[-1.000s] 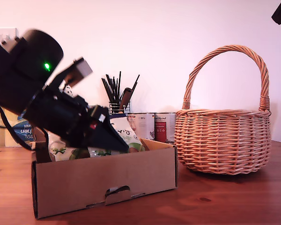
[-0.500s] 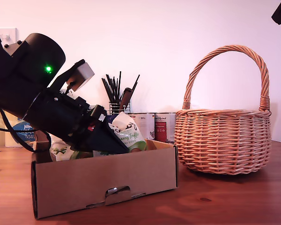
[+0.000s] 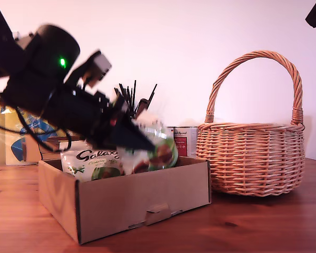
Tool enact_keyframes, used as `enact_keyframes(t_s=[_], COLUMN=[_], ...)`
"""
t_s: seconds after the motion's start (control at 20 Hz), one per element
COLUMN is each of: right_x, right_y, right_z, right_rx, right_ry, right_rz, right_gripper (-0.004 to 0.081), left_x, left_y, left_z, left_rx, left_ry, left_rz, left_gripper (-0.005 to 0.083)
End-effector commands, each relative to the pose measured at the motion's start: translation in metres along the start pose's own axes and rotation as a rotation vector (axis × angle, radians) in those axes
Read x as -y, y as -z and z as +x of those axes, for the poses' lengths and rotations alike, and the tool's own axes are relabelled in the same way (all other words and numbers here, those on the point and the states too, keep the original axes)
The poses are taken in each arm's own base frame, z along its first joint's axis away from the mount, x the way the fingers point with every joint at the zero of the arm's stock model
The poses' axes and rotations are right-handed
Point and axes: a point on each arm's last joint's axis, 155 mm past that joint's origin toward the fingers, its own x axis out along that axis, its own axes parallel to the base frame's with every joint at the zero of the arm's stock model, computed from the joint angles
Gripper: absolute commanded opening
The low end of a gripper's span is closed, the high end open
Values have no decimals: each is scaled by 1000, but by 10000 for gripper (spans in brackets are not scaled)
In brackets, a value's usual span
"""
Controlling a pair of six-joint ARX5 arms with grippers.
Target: Move the bags of Easter eggs from the cardboard box on the left into the woven basket on the right side.
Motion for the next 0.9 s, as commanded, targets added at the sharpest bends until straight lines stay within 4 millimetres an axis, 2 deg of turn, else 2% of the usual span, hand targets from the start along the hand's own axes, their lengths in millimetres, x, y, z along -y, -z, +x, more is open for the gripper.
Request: enact_keyframes(t_s=[0.0,0.2,0.4,0.5,0.65,0.85], right_x=[0,1,1,1,1,1], right_y=[-4,-4,-3,-3,-3,-2], right_z=[-2,-2,-2,-2,-2,-2], right_rx=[13,13,11,11,10,8], right_ry=[1,2,2,3,4,4], right_rz=[1,0,0,0,1,1], right_gripper=[-12,-12,-12,-12,-12,-12], left_x=[9,28,55,68,75,73], left_y=[-33,-76,-107,-124,-149,-168], left_z=[-12,-32,-31,-27,-17,15], left_rx=[79,184,277,337,395,404], left_ry=[9,25,66,71,66,84], left_rz=[49,122,200,241,271,282], left_gripper=[50,38,38,36,36,36])
